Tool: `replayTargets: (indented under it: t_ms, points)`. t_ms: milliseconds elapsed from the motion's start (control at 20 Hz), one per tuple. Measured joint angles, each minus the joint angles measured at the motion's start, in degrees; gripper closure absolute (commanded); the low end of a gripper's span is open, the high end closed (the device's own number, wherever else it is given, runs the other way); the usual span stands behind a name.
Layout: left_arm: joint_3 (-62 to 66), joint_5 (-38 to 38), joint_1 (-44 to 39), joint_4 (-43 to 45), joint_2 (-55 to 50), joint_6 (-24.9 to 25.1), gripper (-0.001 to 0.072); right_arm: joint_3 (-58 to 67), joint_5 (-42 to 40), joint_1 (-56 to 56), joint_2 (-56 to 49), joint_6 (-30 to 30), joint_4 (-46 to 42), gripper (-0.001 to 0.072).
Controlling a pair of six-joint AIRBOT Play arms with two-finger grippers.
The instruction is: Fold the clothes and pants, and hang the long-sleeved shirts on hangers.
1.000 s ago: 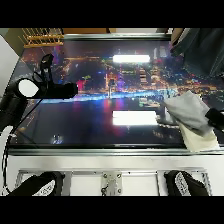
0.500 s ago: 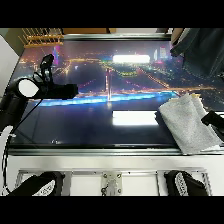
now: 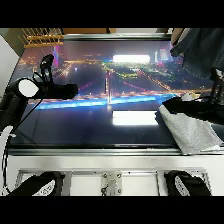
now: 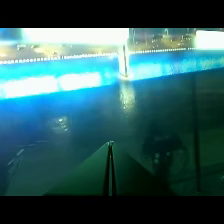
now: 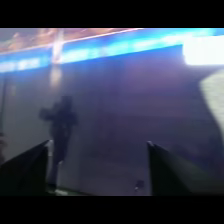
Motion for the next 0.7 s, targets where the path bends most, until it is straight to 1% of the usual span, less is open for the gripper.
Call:
replayTargets:
  t_ms: [50, 250, 700]
  points:
    - [0.0, 0.0, 0.0, 0.0, 0.0, 0.0, 0.0699, 0.0, 0.0, 1.9, -0.7, -0.3, 0.6, 0.0691]
    - [0.0, 0.1, 0.0, 0.0, 0.0, 0.0, 0.0699, 0.0, -0.3, 5.8, -2.3, -0.8, 2.1, 0.0687]
    - [0.0, 0.1, 0.0, 0.1, 0.0, 0.0, 0.0700, 0.0, -0.8, 7.2, -2.8, -1.0, 2.6, 0.0687]
